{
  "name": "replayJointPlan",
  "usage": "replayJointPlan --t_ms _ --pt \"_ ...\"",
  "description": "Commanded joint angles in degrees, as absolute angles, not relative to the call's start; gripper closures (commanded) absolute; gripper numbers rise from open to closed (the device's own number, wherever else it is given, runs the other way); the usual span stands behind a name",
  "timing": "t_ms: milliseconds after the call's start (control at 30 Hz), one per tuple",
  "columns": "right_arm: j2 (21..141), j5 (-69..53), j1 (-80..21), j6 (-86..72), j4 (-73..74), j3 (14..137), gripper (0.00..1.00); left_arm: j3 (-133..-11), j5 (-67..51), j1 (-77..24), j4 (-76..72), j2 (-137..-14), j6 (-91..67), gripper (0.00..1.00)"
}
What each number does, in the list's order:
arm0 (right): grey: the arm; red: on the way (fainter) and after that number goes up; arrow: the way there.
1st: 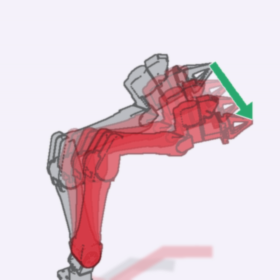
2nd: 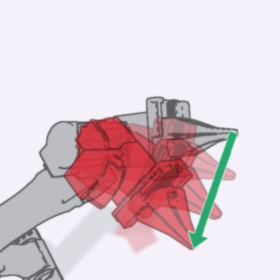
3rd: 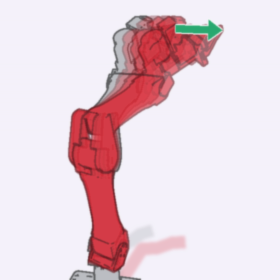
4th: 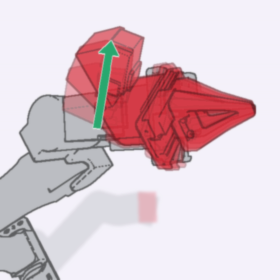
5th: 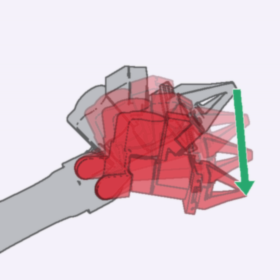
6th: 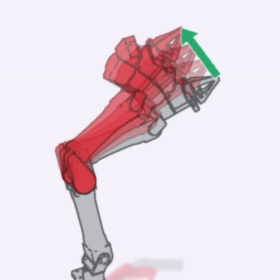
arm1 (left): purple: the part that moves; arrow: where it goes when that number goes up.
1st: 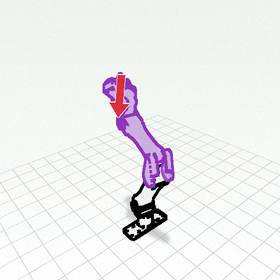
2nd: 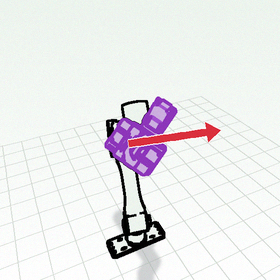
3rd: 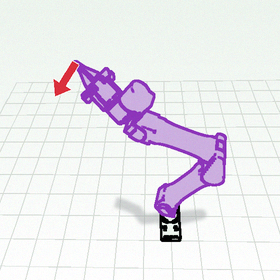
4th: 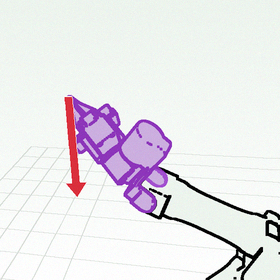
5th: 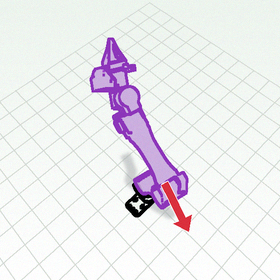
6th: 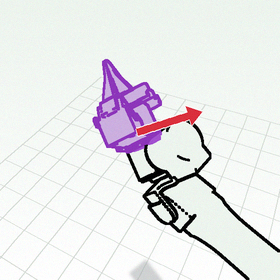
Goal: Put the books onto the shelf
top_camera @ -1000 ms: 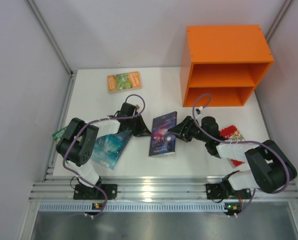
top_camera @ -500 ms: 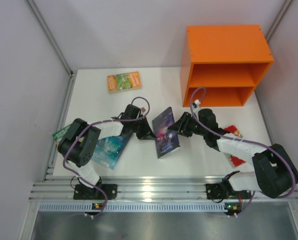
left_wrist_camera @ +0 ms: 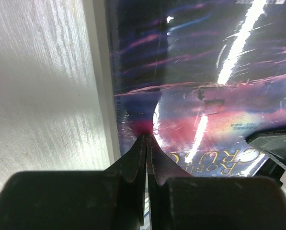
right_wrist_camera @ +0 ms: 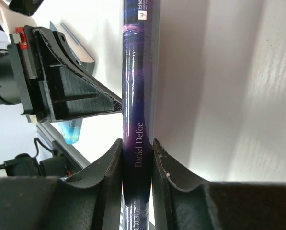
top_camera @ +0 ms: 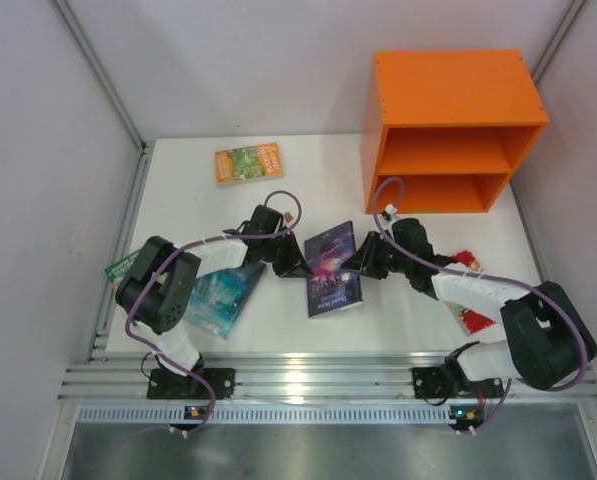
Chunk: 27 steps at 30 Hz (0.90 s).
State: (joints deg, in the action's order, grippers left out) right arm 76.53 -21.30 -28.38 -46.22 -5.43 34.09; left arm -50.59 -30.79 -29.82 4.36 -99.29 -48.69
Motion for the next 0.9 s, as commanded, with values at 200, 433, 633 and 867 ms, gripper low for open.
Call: replayJointPlan --t_ms 200,433,633,867 --pt "65.06 -20.92 -27.16 -53.78 -15.91 25.49 1.00 -61.78 -26.81 -27.69 15.90 -92.20 -43.42 0.50" --pt "47.57 -13.55 -20.40 -59.76 -7.49 22.24 1.00 -63.81 -25.49 -26.10 19.69 -87.10 -42.80 0.28" --pt "35.35 -8.70 -13.82 -60.55 4.73 26.01 1.00 -60.92 -26.10 -26.02 19.51 -84.73 -42.89 0.01" --pt "31.47 -4.84 -10.28 -62.75 10.36 34.96 1.00 -58.54 -26.02 -26.02 19.59 -81.48 -42.63 0.01"
